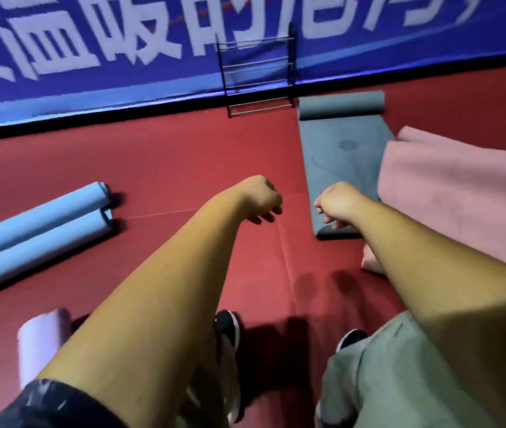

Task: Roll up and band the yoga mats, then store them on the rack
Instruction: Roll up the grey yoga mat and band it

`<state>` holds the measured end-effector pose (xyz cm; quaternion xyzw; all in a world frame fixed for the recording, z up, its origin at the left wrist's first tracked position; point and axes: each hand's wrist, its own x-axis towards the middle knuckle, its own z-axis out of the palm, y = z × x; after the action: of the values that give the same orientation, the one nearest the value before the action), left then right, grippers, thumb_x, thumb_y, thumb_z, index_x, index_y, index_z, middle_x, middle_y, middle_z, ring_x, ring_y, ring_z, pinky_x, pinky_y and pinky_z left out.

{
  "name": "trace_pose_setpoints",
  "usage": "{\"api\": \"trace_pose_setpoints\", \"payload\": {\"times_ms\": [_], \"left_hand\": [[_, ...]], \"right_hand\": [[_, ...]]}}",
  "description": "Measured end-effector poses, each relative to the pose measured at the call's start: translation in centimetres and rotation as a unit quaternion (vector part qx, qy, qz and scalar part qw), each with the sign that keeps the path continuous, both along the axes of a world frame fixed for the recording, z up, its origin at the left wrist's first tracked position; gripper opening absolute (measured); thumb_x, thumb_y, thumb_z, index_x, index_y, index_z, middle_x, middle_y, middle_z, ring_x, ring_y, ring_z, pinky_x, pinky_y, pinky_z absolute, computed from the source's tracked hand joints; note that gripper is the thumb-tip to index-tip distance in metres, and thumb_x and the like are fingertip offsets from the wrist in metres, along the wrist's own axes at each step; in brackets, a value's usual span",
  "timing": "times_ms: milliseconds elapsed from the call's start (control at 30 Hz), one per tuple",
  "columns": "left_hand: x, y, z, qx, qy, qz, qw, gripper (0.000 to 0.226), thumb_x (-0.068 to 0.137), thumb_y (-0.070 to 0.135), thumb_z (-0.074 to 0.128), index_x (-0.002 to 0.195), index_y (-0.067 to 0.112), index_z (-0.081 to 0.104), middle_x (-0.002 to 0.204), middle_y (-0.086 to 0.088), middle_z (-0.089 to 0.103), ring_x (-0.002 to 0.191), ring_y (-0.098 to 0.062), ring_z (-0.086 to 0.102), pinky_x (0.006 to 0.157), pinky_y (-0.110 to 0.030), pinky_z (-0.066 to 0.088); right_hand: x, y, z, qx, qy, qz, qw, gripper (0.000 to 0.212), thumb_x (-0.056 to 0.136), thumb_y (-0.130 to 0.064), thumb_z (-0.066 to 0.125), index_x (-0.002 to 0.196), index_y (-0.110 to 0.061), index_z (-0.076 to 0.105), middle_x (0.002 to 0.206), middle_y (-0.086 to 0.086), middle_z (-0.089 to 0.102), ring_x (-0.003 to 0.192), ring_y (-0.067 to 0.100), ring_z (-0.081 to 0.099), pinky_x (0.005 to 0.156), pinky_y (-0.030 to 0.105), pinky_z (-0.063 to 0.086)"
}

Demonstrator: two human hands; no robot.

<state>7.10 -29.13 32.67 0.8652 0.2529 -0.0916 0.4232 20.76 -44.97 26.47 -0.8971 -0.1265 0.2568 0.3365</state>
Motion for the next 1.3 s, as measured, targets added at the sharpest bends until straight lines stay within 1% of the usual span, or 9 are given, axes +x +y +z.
{"api": "trace_pose_setpoints", "payload": {"times_ms": [233,433,567,700,800,900,967,1133,1300], "left_hand": [[12.5,-4.0,-11.0,-0.015,0.094,-0.087,0.992,0.027,0.107,0.012,0.05,0.119,-0.003,0.07,0.104,-0.007,0.076,0.085,-0.027,0.074,0.076,-0.041,0.058],[20.3,-3.8,-21.6,-0.018,0.138,-0.095,0.986,0.027,0.104,0.006,0.049,0.113,-0.003,0.072,0.111,-0.015,0.078,0.085,-0.029,0.076,0.077,-0.045,0.062],[24.6,-5.1,-27.6,0.017,0.144,-0.136,0.98,0.027,0.097,0.008,0.054,0.114,0.0,0.074,0.109,-0.021,0.078,0.096,-0.037,0.078,0.086,-0.052,0.065],[28.3,-6.2,-32.3,0.091,0.119,-0.165,0.975,0.037,0.096,0.019,0.059,0.128,0.001,0.067,0.129,-0.024,0.069,0.117,-0.04,0.066,0.088,-0.035,0.054],[30.9,-6.1,-35.9,0.089,0.105,-0.106,0.985,0.056,0.096,0.022,0.066,0.145,0.002,0.047,0.145,-0.023,0.052,0.132,-0.042,0.055,0.097,-0.036,0.045],[33.2,-5.1,-39.6,0.047,0.098,-0.045,0.993,0.078,0.091,0.021,0.078,0.156,0.006,0.037,0.153,-0.02,0.042,0.137,-0.04,0.052,0.109,-0.039,0.044],[34.3,-4.0,-42.2,0.002,0.09,-0.014,0.996,0.093,0.085,0.025,0.087,0.161,0.01,0.035,0.152,-0.014,0.047,0.134,-0.036,0.058,0.108,-0.041,0.052],[35.5,-1.3,-48.9,-0.065,0.045,-0.017,0.997,0.037,0.099,0.024,0.076,0.132,0.01,0.068,0.124,-0.01,0.073,0.119,-0.028,0.068,0.097,-0.028,0.048],[35.5,0.2,-49.6,0.003,-0.01,-0.041,0.999,0.025,0.103,0.031,0.068,0.09,0.011,0.062,0.088,-0.01,0.068,0.085,-0.03,0.059,0.069,-0.03,0.031]], "right_hand": [[9.1,-6.5,-9.0,-0.02,0.095,-0.094,0.991,0.026,0.105,-0.01,0.048,0.124,-0.002,0.064,0.117,0.016,0.071,0.07,0.019,0.067,0.055,0.03,0.048],[15.4,-6.6,-17.9,-0.047,0.206,-0.165,0.963,0.031,0.103,-0.022,0.047,0.123,-0.009,0.066,0.118,0.008,0.073,0.098,0.023,0.071,0.059,0.034,0.05],[18.4,-7.3,-24.1,-0.057,0.236,-0.22,0.945,0.031,0.104,-0.03,0.049,0.118,-0.01,0.067,0.11,0.01,0.076,0.099,0.026,0.074,0.097,0.044,0.06],[20.6,-8.4,-30.2,-0.041,0.21,-0.204,0.955,0.012,0.099,-0.009,0.054,0.093,-0.01,0.065,0.116,0.016,0.077,0.107,0.033,0.075,0.098,0.051,0.06],[22.2,-9.1,-33.4,-0.004,0.217,-0.232,0.948,0.019,0.099,-0.012,0.06,0.115,-0.022,0.064,0.121,0.014,0.071,0.114,0.038,0.072,0.097,0.053,0.061],[23.5,-8.3,-36.3,0.103,0.271,-0.319,0.902,0.039,0.105,-0.02,0.059,0.14,-0.036,0.053,0.127,0.007,0.068,0.109,0.033,0.071,0.099,0.049,0.057],[24.8,-7.3,-38.2,0.152,0.272,-0.328,0.892,0.053,0.108,-0.02,0.057,0.157,-0.027,0.039,0.139,0.009,0.061,0.109,0.033,0.067,0.092,0.047,0.054],[28.4,-4.7,-41.9,0.203,0.279,-0.387,0.855,0.072,0.106,-0.05,0.058,0.164,-0.017,0.032,0.165,0.012,0.041,0.128,0.037,0.063,0.091,0.044,0.053],[31.0,-2.4,-41.3,0.23,0.27,-0.444,0.823,0.088,0.095,-0.074,0.057,0.165,-0.028,0.028,0.167,0.009,0.037,0.128,0.042,0.063,0.096,0.058,0.056]]}}
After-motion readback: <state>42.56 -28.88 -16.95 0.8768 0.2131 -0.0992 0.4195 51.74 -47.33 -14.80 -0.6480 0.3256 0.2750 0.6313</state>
